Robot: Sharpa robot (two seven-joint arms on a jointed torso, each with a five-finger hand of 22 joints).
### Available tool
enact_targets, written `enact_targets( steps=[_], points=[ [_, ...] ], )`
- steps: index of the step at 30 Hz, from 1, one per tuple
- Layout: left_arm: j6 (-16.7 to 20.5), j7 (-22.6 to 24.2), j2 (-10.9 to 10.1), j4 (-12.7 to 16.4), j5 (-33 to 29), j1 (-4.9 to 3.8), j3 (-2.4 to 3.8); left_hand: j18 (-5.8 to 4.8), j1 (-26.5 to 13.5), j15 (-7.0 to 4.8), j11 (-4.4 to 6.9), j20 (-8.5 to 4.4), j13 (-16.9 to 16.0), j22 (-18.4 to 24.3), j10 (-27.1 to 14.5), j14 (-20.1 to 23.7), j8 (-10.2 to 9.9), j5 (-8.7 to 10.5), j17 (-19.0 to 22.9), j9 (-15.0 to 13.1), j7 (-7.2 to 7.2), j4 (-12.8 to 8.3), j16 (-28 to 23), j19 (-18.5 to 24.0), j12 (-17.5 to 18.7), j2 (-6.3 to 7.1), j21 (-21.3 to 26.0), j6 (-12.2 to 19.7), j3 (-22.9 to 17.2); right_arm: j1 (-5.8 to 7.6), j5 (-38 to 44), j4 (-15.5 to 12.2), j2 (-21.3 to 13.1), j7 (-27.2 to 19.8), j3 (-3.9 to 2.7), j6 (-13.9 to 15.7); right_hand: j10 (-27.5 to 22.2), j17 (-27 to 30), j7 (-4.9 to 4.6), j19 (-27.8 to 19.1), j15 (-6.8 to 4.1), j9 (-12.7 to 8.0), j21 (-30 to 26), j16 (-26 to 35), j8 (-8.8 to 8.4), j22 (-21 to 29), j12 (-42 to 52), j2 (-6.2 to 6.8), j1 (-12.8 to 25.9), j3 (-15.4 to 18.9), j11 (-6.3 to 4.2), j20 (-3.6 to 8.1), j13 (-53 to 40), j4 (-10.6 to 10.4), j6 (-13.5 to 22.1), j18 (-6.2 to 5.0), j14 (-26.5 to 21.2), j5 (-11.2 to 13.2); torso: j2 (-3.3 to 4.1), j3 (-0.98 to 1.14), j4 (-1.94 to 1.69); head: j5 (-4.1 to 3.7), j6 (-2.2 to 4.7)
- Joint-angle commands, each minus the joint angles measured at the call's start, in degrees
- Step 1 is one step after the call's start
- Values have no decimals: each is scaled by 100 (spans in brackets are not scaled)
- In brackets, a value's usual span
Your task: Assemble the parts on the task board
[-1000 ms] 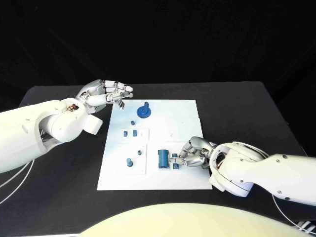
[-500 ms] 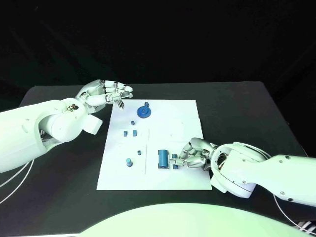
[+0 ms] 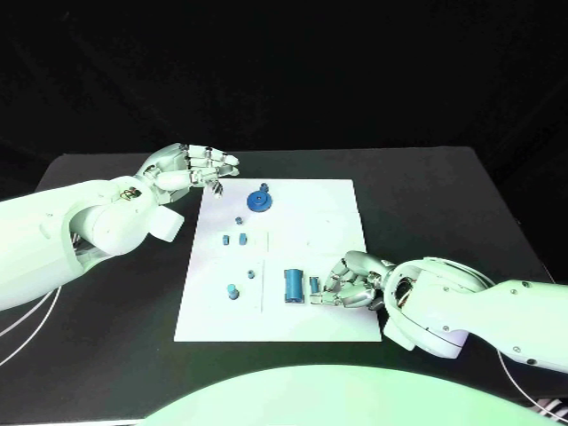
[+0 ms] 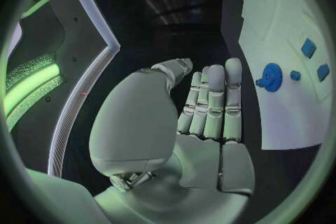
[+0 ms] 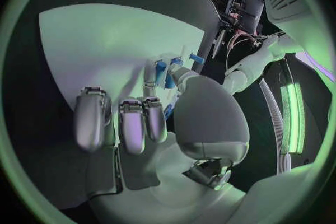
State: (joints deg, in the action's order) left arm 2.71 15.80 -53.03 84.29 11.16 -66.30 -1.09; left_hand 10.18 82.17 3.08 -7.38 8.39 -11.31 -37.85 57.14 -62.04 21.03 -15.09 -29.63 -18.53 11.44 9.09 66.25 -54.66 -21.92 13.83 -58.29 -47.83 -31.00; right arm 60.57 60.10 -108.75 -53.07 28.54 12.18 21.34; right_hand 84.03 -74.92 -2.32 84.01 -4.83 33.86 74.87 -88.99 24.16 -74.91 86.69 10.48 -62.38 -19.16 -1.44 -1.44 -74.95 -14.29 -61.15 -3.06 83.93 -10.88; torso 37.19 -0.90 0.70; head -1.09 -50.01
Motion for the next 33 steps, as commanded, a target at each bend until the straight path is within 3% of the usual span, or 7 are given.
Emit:
enact_targets(
  steps=[1, 33],
  points=[
    [-79, 13, 6, 13, 10, -3, 1, 44, -34, -10, 6, 10, -7, 8, -35, 16, 23, -10, 10, -3, 6, 28, -11, 9, -28, -41, 25, 44, -16, -7, -78, -28, -27, -111, 1, -207, 480, -1304, -4, 207, -28, -6, 18, -32, -22, -1153, 19, 4, -34, -2, -33, 23, -1312, 21, -9, 39, 566, -20, -1, -2, 4, -5, 1],
    [-82, 7, 4, 6, 18, -3, -4, 44, -34, -10, 6, 10, -7, 8, -35, 16, 23, -10, 10, -3, 6, 28, -11, 9, -28, -41, 25, 44, -16, -2, 139, 263, 114, 2, -1, -176, 482, -1313, -5, 208, -25, -16, 22, -35, -28, -1154, 26, -71, -70, -29, -31, 21, -1317, -8, -22, 40, 568, -24, 0, -4, -2, -3, 1]
  ],
)
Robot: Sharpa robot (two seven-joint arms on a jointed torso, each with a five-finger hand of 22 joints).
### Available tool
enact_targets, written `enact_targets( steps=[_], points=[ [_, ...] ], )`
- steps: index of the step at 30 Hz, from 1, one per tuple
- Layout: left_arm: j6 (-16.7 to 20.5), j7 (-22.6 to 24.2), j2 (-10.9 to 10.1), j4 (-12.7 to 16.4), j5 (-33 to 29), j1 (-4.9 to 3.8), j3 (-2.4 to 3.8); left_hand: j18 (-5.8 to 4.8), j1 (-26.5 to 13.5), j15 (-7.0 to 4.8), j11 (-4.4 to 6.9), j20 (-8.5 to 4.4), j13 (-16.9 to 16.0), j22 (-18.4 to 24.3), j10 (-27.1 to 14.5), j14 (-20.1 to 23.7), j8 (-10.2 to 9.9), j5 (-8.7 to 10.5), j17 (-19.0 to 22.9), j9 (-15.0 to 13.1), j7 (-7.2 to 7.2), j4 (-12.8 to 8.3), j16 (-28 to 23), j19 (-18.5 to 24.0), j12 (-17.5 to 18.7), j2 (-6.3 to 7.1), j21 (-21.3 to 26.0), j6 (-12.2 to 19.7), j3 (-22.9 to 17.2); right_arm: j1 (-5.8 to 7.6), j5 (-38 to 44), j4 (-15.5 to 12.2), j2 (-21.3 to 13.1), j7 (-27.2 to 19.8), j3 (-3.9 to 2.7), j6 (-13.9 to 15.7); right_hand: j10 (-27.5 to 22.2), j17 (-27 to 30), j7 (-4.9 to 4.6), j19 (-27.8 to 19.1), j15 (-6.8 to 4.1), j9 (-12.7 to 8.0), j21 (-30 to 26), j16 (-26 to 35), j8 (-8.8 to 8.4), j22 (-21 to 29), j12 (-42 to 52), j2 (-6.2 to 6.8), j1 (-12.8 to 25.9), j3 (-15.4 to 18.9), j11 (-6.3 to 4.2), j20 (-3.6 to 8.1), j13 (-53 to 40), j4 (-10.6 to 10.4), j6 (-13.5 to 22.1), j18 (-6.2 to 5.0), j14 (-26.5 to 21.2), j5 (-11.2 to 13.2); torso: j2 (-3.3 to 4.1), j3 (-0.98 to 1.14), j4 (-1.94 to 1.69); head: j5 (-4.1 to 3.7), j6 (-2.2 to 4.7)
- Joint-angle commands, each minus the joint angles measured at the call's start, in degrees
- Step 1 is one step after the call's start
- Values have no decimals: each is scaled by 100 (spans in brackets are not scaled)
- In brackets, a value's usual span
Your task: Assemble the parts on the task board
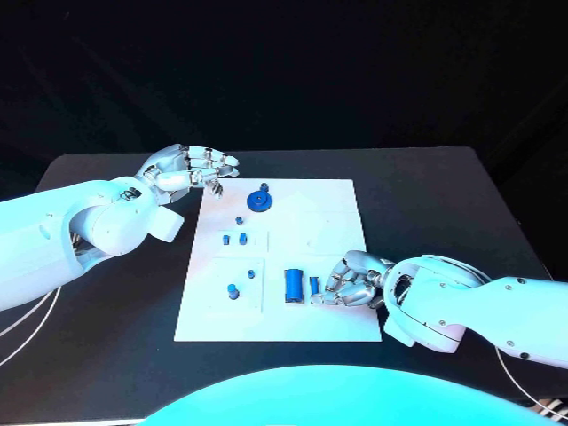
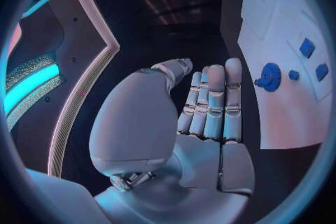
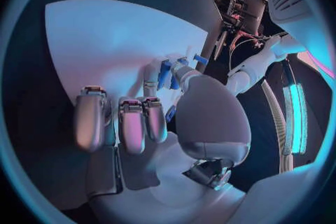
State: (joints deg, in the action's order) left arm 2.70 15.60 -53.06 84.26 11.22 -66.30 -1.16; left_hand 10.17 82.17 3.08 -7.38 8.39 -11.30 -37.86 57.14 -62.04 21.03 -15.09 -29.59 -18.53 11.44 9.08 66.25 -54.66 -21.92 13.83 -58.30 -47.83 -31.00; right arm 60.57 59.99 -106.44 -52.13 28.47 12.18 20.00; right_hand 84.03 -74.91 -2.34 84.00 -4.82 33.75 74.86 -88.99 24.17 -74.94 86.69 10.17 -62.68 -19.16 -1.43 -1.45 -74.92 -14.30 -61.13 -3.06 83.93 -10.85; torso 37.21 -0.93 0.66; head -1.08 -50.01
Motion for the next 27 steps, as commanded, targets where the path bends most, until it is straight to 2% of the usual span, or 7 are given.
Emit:
enact_targets(
  steps=[1, 10, 17, 27],
  points=[
    [-82, 27, 8, 8, 12, -3, 3, 44, -34, -11, 5, 10, -8, 8, -35, 16, 23, -10, 6, -3, 6, 28, -11, 9, -28, -41, 25, 44, -16, -3, 160, 39, 29, 9, -2, -43, 483, -1311, -2, 207, -26, -7, 20, -34, -29, -1151, 27, -45, -47, -33, -32, 22, -1320, -5, -24, 39, 567, -27, -2, -1, 1, -5, 1],
    [-83, 29, 11, 6, 14, -3, 3, 44, -34, -11, 5, 10, -8, 8, -35, 16, 23, -10, 6, -3, 6, 28, -11, 9, -28, -41, 25, 44, -16, -2, 260, 74, 50, 15, -2, -49, 485, -1307, 4, 206, -29, -14, 17, -33, -36, -1150, 32, -43, -137, -53, -36, 23, -1324, 35, -22, 38, 567, -26, -1, -2, 3, -10, 1],
    [-85, 30, 16, 3, 15, -3, 3, 44, -34, -11, 5, 10, -8, 8, -35, 16, 23, -10, 6, -3, 6, 28, -11, 9, -28, -41, 25, 44, -16, -2, 343, 105, 75, 21, -3, -89, 488, -1302, 25, 207, -45, -37, 23, -31, -59, -1151, 38, -30, -495, -194, -56, 32, -1329, 218, -17, 39, 566, -42, -1, 2, 2, -13, 1],
    [-88, 33, 23, -1, 16, -3, 3, 44, -34, -11, 5, 10, -8, 8, -35, 16, 23, -10, 6, -3, 6, 28, -11, 9, -28, -41, 25, 44, -16, -2, 468, 116, 101, 36, -3, -104, 487, -1301, 26, 206, -46, -53, 20, -30, -72, -1151, 38, 41, -613, -259, -57, 35, -1330, 288, -24, 39, 565, -37, -1, 0, 3, -24, 1]
  ],
)
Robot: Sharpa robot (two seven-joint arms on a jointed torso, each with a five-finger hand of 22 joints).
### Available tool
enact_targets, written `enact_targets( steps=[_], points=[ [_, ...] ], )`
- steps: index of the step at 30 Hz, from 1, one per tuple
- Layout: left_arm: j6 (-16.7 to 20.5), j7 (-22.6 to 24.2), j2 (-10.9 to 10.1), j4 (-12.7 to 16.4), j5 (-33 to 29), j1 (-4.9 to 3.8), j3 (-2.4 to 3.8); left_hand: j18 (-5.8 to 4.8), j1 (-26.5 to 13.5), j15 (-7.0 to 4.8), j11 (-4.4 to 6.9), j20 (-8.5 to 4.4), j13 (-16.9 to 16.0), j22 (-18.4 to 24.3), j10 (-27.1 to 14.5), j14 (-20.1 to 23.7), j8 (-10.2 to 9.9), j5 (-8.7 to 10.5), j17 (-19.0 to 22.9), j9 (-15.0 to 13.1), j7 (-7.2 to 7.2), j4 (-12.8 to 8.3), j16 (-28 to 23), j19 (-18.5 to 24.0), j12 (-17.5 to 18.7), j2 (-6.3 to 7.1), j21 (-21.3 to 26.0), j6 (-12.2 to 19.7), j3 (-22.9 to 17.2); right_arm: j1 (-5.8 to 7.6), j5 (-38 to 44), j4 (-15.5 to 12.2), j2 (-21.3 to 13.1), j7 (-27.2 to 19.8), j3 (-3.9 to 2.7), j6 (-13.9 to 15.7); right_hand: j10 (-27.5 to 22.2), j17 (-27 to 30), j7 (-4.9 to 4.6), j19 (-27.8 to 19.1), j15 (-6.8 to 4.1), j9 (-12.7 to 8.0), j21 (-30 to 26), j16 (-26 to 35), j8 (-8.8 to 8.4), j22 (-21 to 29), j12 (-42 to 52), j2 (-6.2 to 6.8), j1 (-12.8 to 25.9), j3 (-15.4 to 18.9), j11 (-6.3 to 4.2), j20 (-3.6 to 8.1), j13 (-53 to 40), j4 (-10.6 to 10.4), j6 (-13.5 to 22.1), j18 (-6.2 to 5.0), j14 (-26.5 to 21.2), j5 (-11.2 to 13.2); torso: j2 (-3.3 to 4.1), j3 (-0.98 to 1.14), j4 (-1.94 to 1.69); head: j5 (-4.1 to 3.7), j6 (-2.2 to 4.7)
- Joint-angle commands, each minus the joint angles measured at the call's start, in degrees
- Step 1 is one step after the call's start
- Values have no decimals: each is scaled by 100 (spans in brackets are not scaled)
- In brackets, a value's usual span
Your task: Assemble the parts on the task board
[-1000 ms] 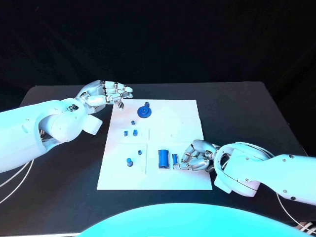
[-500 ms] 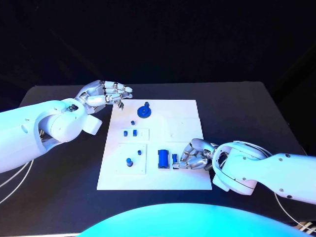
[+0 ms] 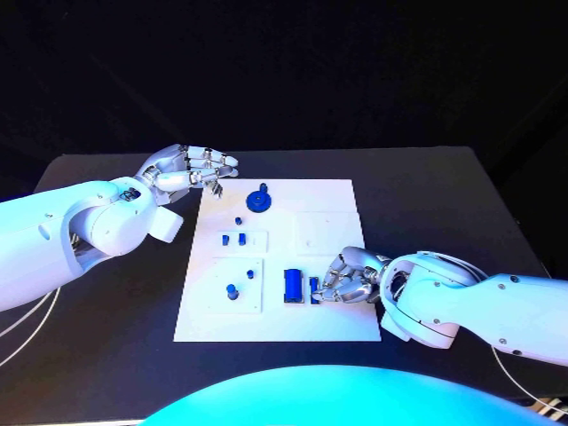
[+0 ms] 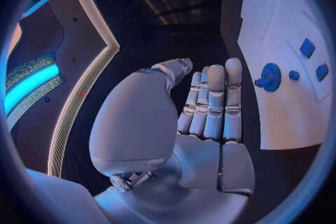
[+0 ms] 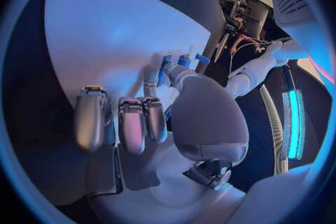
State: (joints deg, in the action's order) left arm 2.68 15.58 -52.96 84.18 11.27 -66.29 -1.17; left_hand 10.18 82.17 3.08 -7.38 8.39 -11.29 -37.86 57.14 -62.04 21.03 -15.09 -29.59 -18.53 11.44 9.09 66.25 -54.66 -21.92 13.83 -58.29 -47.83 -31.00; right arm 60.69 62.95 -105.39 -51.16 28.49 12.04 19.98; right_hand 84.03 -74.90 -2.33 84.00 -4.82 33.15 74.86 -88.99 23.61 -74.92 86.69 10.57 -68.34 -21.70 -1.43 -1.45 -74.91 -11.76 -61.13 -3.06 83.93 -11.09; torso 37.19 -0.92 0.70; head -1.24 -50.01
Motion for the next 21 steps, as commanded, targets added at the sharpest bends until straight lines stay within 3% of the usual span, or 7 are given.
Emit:
enact_targets(
  steps=[1, 12, 17, 21],
  points=[
    [-85, 35, 13, 7, 11, -4, 4, 44, -34, -10, 6, 10, -8, 8, -35, 16, 23, -10, 6, -3, 6, 28, -11, 9, -28, -41, 25, 44, -16, -13, 182, 12, 5, 36, 11, -95, 487, -1302, 26, 206, -46, 6, 20, -30, -16, -1152, 38, 2, -47, -5, -57, 35, -1331, 34, -25, 38, 565, -13, 0, -2, -2, -8, 1],
    [-75, 42, 28, -6, 11, -3, 3, 44, -34, -10, 6, 10, -8, 8, -35, 16, 23, -10, 6, -3, 6, 28, -11, 9, -28, -41, 25, 44, -16, 23, 84, -45, -76, -207, 4, 152, 484, -1283, 21, 199, -46, 3, -8, -24, -18, -1146, 28, 20, -52, -9, -55, 36, -1325, 38, -28, 34, 562, -9, -17, -5, 13, -39, 1],
    [-54, 60, 73, -25, -46, 2, 0, 44, -32, -10, 5, 10, -9, 12, -40, 15, 34, -10, 9, -2, 7, 30, -12, 6, -39, -49, 27, 48, -20, 193, -628, -77, -191, -1082, -3, 467, 426, -1176, -25, 139, -23, -26, -217, 15, -69, -1096, -117, 100, 16, 17, -19, 24, -1240, -14, 39, -1, 539, -3, -56, -24, 29, -30, 13],
    [-24, 84, 117, -63, -128, 33, -5, 43, -42, -9, 4, 10, -10, 12, -38, 16, 35, -8, 9, -3, 8, 37, -12, 7, -41, -50, 28, 48, -17, 359, -1368, -9, -274, -1983, -8, 660, 343, -948, -138, -36, 59, -57, -792, 103, -157, -956, -282, 179, 73, 102, 81, -37, -1146, -101, 239, -93, 489, 1, -110, -34, 38, -31, 35]
  ],
)
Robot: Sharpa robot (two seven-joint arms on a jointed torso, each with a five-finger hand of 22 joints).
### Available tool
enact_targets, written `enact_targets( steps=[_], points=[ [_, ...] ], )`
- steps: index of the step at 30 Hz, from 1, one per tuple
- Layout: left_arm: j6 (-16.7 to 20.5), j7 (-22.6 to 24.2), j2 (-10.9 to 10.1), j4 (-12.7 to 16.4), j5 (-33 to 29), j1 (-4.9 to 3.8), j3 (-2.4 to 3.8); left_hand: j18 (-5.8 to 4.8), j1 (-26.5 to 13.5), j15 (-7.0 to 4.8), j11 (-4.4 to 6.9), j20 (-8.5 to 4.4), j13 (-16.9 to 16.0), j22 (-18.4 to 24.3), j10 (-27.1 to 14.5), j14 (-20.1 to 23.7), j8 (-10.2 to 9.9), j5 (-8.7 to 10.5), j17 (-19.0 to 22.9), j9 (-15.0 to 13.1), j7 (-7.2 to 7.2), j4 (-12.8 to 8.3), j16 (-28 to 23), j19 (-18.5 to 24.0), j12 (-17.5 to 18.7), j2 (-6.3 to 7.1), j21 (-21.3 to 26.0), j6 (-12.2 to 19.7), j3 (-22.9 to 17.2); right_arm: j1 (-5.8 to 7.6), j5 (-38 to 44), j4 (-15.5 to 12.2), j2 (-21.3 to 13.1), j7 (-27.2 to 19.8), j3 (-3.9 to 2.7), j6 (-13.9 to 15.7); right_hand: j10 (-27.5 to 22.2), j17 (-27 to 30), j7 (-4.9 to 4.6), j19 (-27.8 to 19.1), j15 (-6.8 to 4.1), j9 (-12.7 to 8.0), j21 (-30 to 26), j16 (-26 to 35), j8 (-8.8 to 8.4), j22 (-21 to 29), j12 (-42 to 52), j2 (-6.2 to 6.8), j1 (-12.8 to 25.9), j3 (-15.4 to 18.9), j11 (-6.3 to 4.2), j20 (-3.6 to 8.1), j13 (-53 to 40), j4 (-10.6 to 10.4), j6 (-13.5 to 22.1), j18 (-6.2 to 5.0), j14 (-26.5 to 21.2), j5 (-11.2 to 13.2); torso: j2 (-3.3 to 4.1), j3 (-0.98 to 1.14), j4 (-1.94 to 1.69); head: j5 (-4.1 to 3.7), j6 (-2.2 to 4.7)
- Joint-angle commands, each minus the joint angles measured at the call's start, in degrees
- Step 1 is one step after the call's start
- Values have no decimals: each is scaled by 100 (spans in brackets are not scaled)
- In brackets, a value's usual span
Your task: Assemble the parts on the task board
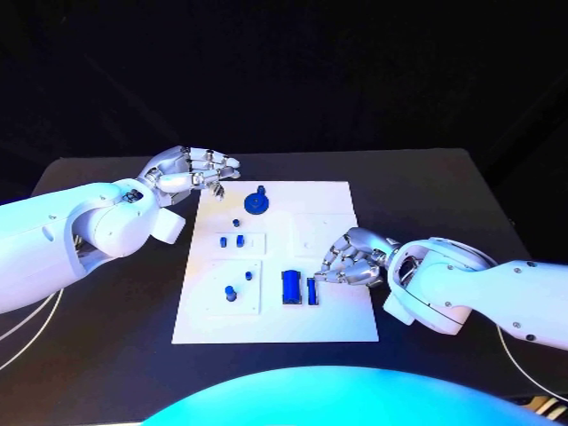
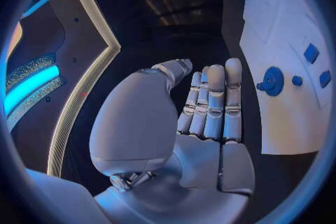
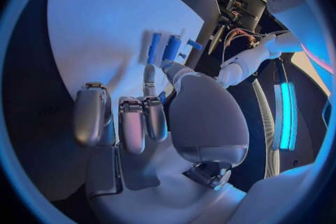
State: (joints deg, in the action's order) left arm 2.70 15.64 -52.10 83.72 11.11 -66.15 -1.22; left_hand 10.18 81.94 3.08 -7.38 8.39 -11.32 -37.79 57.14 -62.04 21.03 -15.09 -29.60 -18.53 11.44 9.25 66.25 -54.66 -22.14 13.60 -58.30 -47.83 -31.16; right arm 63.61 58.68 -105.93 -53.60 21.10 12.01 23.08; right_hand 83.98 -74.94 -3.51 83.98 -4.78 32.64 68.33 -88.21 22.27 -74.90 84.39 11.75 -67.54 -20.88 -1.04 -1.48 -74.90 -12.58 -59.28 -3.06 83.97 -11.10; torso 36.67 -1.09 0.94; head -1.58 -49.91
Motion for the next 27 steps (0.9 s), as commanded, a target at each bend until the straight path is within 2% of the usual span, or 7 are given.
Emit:
enact_targets(
  steps=[1, 8, 12, 18, 22, 26, 27],
  points=[
    [-7, 91, 51, -37, -132, 34, -1, 43, -29, -8, 3, 11, -8, 7, -37, 18, 37, -7, 10, -3, 9, 27, -13, 8, -22, -25, 29, 48, 3, 116, -1145, 104, -41, -1487, -8, 388, 344, -941, -32, -43, 64, -5, -165, 27, -29, -951, -57, 74, -9, 38, 53, -42, -1144, -24, 77, -97, 484, 5, -74, -19, 20, 10, 41],
    [153, 244, 255, -292, -289, 99, -3, 41, -62, -3, -1, 15, -6, 12, -48, 30, 36, -4, 13, 0, 8, 50, -19, 16, -23, -16, 38, 62, 16, 432, -2692, 906, 47, -2902, -33, 559, -185, -136, -206, -551, 202, -2, -1708, 416, -121, -545, -1033, 100, -200, 251, 211, -176, -564, -9, 466, -334, 264, 7, -214, -71, 80, 59, 222],
    [300, 365, 345, -477, -454, 123, -3, 40, -88, 8, -6, 27, -2, 57, -82, 187, 44, -1, 60, 6, 6, 78, -138, 102, -27, -6, 126, 94, 20, 532, -3378, 1492, 182, -3420, -64, 541, -1618, 1856, -398, -1728, 383, 17, -4634, 1675, -129, 399, -3173, 33, -452, 230, 395, -351, 820, 68, 925, -711, -613, 8, -268, -91, 95, 59, 390],
    [525, 578, 589, -976, -1014, 153, -1, 37, -91, 44, -14, 56, 20, 272, -141, 643, 71, 9, 311, 20, -9, 105, -653, 382, -31, 2, 520, 178, 30, 594, -4244, 2793, 622, -4123, -116, 233, -2799, 3740, -602, -2495, 654, -200, -5607, 3414, -146, 1169, -4639, 4, -657, -15, 628, -650, 2280, 44, 1361, -708, -2088, 10, -363, -97, 88, 73, 660],
    [723, 764, 817, -1406, -1081, 172, 1, 29, -128, 153, -69, 175, 205, 688, -215, 1043, 39, 16, 759, 96, -6, 169, -1574, 732, 148, 31, 1232, 352, 75, 603, -4722, 3471, 907, -4333, -144, -147, -2971, 4157, -691, -2833, 819, -422, -6167, 4159, -182, 1734, -5378, 50, -702, -229, 745, -840, 3339, -36, 1393, -723, -2667, 5, -419, -74, 62, 101, 790],
    [1035, 1004, 1027, -1749, -1151, 189, 4, -142, -171, 593, -349, 615, 556, 1794, -456, 1959, -83, 15, 1414, 264, -80, 348, -3307, 1798, 632, 56, 3102, 566, 217, 606, -5099, 4059, 1200, -4475, -164, -526, -3053, 5061, -888, -3268, 1093, -804, -6478, 5737, -451, 2774, -6385, 45, -700, -385, 956, -1128, 4887, -23, 1398, -743, -2918, 17, -434, -55, 60, 125, 897],
    [1100, 1053, 1061, -1794, -1170, 192, 5, -19, -103, 658, -409, 789, 700, 2196, -491, 1944, -138, 8, 1554, 345, -117, 388, -3799, 1723, 809, 9, 3652, 586, 400, 605, -5137, 4150, 1250, -4500, -166, -572, -3119, 5145, -881, -3334, 1125, -841, -6491, 5923, -483, 2890, -6485, 39, -714, -395, 1000, -1153, 5026, -1, 1397, -729, -3015, 13, -434, -47, 56, 124, 922]
  ],
)
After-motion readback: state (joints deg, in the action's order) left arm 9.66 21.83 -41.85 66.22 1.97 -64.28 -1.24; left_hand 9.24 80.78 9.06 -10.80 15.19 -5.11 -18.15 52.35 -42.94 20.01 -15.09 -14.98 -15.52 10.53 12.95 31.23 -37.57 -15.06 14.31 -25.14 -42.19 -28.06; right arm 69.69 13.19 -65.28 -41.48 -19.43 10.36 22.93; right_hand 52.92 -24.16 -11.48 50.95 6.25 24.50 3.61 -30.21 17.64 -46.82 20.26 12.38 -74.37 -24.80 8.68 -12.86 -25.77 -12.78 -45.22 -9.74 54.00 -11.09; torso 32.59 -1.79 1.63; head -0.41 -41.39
